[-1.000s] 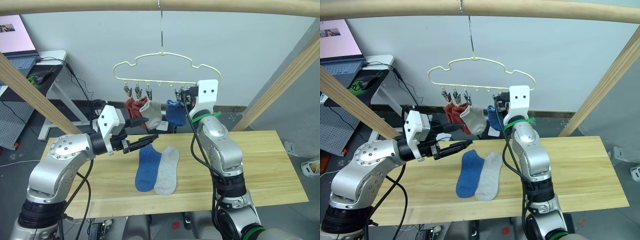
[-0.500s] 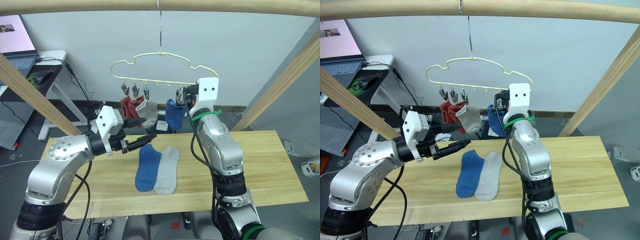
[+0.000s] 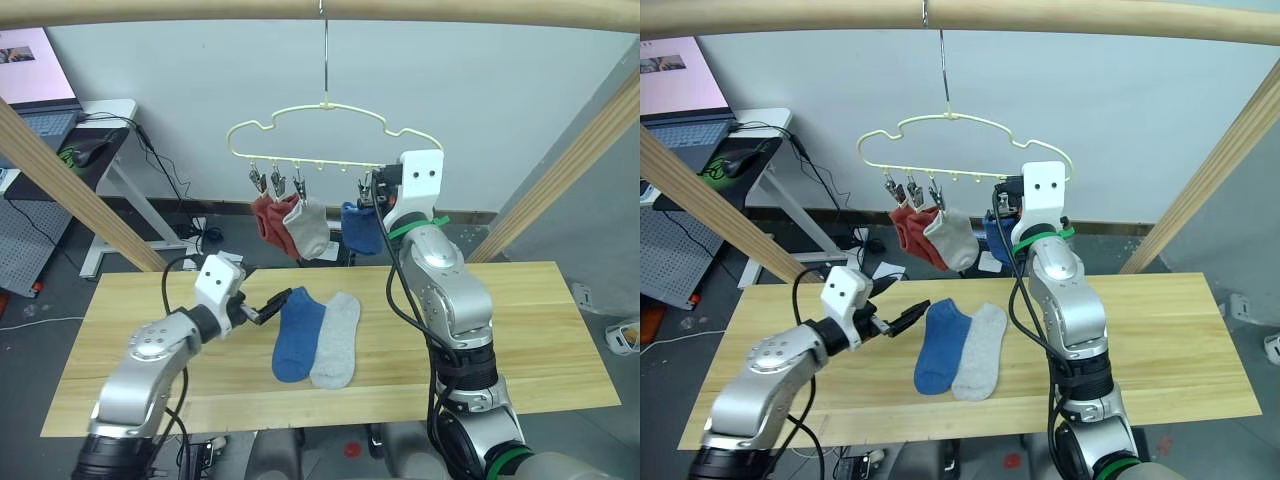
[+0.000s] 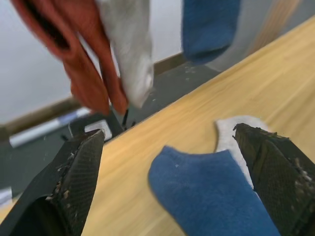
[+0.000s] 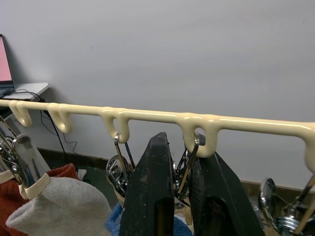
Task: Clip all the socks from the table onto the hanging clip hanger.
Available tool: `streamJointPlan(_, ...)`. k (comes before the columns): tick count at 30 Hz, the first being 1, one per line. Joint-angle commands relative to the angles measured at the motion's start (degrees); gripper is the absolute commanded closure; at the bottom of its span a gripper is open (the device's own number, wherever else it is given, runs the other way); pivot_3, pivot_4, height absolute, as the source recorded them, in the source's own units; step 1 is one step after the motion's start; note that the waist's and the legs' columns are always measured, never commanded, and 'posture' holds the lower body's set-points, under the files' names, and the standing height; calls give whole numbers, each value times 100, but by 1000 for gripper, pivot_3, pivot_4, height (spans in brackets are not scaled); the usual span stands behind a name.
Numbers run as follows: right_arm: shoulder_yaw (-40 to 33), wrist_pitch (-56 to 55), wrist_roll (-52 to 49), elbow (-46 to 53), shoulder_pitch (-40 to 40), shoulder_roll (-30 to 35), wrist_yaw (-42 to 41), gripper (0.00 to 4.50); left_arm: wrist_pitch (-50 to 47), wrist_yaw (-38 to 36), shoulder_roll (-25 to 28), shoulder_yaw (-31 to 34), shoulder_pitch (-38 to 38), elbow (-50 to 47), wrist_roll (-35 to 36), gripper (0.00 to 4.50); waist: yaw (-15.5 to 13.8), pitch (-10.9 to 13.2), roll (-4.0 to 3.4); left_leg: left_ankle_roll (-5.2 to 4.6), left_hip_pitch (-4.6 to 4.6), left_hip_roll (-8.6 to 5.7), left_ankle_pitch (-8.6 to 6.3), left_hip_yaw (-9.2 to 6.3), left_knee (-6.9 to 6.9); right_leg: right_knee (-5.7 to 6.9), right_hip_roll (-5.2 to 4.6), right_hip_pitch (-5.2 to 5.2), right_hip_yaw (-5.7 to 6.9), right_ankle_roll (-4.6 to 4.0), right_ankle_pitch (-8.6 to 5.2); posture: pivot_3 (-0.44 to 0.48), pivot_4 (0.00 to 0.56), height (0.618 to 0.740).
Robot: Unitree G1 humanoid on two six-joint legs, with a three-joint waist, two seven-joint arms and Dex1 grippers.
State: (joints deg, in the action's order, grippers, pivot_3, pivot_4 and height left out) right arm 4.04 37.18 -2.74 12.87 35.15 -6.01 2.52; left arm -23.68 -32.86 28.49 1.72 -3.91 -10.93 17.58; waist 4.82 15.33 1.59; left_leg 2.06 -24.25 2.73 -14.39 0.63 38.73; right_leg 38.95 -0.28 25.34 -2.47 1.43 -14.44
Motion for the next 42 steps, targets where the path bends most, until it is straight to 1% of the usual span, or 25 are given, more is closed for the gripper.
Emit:
streamJointPlan(1, 15, 77, 6, 391, 129, 44, -21, 4433, -28, 245, -302, -291, -189, 402, -267, 0, 4, 20, -4, 0, 0, 0, 0, 0, 1, 0, 0, -1, 0, 0, 0, -131, 318, 738)
streamJointPlan(7, 43, 268, 4, 527, 101, 96, -29, 4433, -72, 728, -748, -563, -536, 1270, -757, 0, 22, 104, -4, -1, 0, 0, -1, -4, -1, 0, 10, 1, 4, 0, 0, -161, 334, 738)
streamJointPlan(13, 48, 349, -6, 593, 89, 105, -35, 4433, -280, 863, -864, -686, -573, 1464, -977, 0, 37, 121, -5, -1, -1, 3, -1, -4, -6, -2, 8, 2, 2, 0, 0, -164, 332, 738)
streamJointPlan(16, 43, 339, -22, 568, 109, 75, -25, 4433, -422, 880, -891, -749, -575, 1506, -1059, 571, 37, 122, -5, -1, 0, 3, -1, -4, -6, -2, 5, 1, 2, 1, -1, -162, 331, 738)
streamJointPlan(19, 44, 322, -28, 546, 127, 40, -14, 4433, -511, 843, -904, -812, -591, 1554, -1122, 1343, 39, 122, -5, -1, 0, 3, -1, -3, -6, -2, 3, 1, 2, 2, -1, -163, 329, 738)
streamJointPlan(26, 46, 326, -26, 558, 112, 0, -6, 4433, -490, 765, -866, -889, -605, 1649, -1226, 2906, 39, 122, -5, -1, 1, 3, -1, -3, -7, -4, 2, 1, 2, 5, -3, -165, 326, 738)
streamJointPlan(30, 29, 330, -29, 561, 108, -5, 2, 4433, -90, 647, -800, -788, -474, 1396, -1178, 3809, 41, 122, -5, -1, 1, 5, -1, -2, -10, -6, 1, 1, 1, 6, -4, -165, 324, 738)
streamJointPlan(32, 27, 322, -28, 559, 100, -2, 2, 4433, 217, 567, -775, -745, -433, 1224, -1160, 4367, 44, 122, -5, -1, 1, 9, -1, -1, -18, -10, 0, 3, 0, 4, -2, -164, 320, 738)
streamJointPlan(33, 24, 319, -29, 561, 95, 1, 0, 4433, 362, 537, -764, -722, -424, 1126, -1153, 4500, 44, 122, -5, 0, 1, 9, -1, 0, -25, -11, -1, 5, -1, 3, -2, -163, 317, 738)
streamJointPlan(38, -5, 348, -48, 626, 86, 21, -11, 4433, 1230, 304, -738, -654, -582, 479, -1069, 4500, 31, 122, -4, 1, 0, 10, 1, 0, -61, -31, -5, 14, -3, 1, -1, -163, 308, 738)
streamJointPlan(42, -67, 442, -99, 750, 127, 14, -4, 4433, 1814, 84, -752, -770, -886, 64, -1068, 4500, 30, 122, -4, 2, -12, 4, 1, 2, -72, -50, -19, 16, -4, 4, -2, -162, 299, 738)
